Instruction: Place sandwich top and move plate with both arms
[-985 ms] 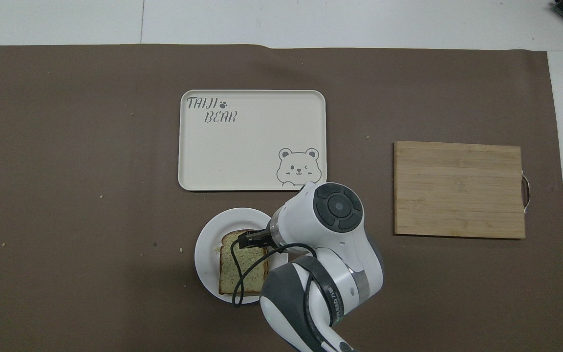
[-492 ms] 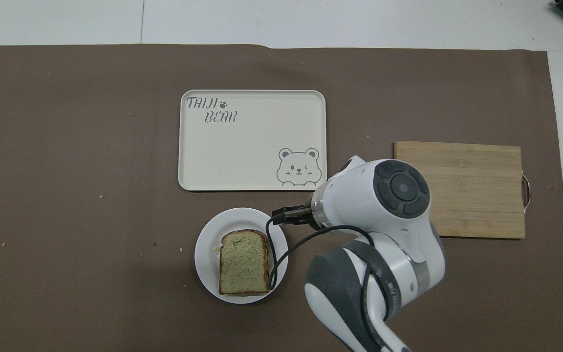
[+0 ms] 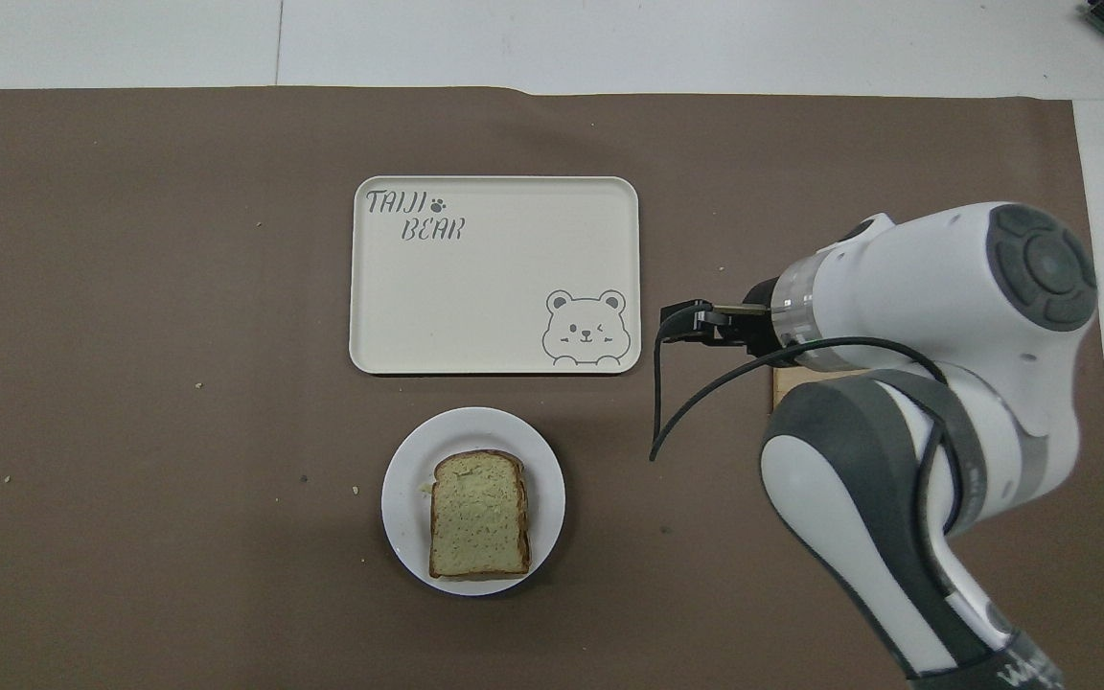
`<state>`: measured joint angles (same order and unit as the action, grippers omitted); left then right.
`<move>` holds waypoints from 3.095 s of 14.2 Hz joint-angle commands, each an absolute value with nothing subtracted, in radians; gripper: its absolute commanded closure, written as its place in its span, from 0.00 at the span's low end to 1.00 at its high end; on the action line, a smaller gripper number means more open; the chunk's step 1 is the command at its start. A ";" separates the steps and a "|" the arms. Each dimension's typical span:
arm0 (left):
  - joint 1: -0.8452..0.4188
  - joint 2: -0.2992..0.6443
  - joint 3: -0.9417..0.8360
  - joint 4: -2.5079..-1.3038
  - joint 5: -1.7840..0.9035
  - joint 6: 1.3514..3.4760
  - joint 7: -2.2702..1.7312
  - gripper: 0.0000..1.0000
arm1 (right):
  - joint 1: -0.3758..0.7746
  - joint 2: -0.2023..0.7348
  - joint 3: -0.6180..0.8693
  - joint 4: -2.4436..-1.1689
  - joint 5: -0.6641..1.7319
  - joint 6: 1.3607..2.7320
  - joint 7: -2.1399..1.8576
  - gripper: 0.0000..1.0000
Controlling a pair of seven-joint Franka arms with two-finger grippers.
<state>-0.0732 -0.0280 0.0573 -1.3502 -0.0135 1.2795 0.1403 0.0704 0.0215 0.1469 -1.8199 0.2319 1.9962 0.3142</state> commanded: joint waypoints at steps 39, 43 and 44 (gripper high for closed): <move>-0.074 -0.054 0.069 -1.379 -0.006 1.285 0.130 0.00 | 0.049 -0.147 -0.083 -1.635 -0.020 1.505 -0.057 0.00; -0.072 -0.054 0.071 -1.379 -0.006 1.285 0.132 0.00 | 0.052 -0.147 -0.080 -1.634 -0.018 1.508 -0.057 0.00; -0.072 -0.055 0.071 -1.379 -0.006 1.278 0.132 0.00 | 0.052 -0.147 -0.084 -1.634 -0.018 1.506 -0.057 0.00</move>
<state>-0.0730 -0.0281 0.0695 -1.3502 -0.0135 1.2793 0.1399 0.0590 -0.1376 -0.0814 -1.6369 -0.0389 1.5192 -0.0330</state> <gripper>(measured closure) 0.000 0.000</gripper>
